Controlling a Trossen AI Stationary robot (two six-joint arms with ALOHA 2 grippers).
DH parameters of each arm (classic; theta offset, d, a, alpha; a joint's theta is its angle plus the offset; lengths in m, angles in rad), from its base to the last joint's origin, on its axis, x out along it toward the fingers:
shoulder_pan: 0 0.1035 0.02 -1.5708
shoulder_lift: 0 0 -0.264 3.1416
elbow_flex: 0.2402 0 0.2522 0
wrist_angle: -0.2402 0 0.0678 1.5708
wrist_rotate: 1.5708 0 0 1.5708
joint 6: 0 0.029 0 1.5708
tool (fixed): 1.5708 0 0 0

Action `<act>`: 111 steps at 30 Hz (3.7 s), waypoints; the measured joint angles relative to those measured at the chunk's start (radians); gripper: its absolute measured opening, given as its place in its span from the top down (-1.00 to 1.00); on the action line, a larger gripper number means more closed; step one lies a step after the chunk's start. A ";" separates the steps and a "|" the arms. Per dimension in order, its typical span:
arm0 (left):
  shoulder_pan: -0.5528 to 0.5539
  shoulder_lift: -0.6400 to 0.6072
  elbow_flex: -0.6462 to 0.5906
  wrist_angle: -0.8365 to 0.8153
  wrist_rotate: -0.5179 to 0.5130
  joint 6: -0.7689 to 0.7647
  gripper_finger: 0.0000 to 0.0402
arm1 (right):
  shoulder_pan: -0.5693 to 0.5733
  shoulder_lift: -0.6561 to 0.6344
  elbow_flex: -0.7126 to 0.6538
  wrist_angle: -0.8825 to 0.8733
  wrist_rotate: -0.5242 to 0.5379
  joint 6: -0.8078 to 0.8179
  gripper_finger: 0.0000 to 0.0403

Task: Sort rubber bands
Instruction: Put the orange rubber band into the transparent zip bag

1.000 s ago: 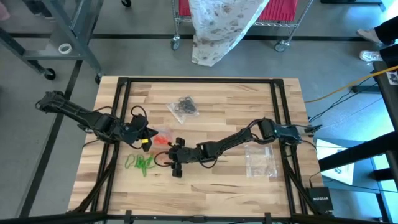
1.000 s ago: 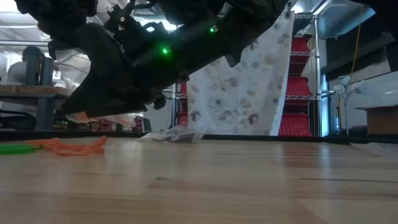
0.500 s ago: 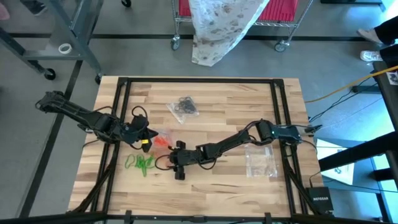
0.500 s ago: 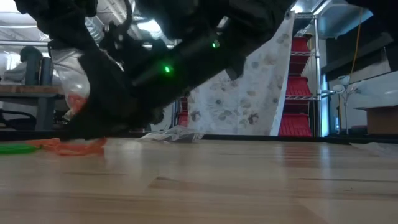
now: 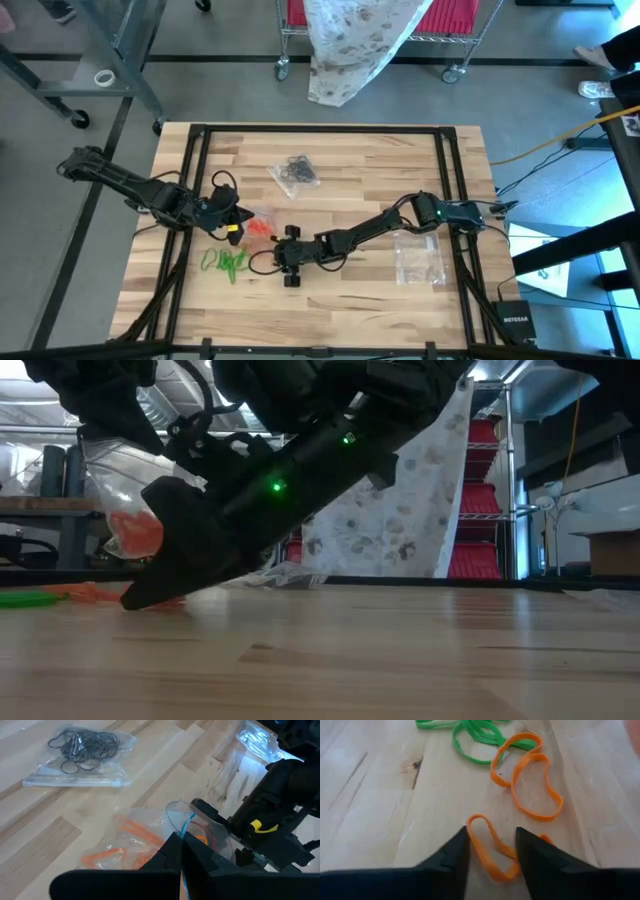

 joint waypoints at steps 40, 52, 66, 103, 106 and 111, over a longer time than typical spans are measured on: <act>0.000 0.078 0.000 0.164 0.019 0.021 1.00 | -0.053 -0.296 -0.003 -0.022 0.054 0.036 0.66; 0.000 0.071 0.000 0.108 0.023 0.025 1.00 | -0.037 -0.395 -0.002 -0.272 0.051 -0.039 -0.06; 0.044 -0.068 0.000 -0.022 0.035 0.026 1.00 | 0.032 -0.250 -0.020 -0.226 0.044 -0.052 0.01; 0.090 -0.079 0.000 0.005 -0.031 0.045 1.00 | -0.091 0.056 -0.015 0.188 -0.116 -0.038 0.70; 0.090 -0.079 0.000 0.005 -0.034 0.050 1.00 | -0.096 0.055 -0.014 0.184 -0.124 -0.042 0.94; 0.086 -0.079 0.000 -0.001 -0.035 0.049 1.00 | -0.092 0.001 -0.021 0.107 -0.133 -0.047 0.96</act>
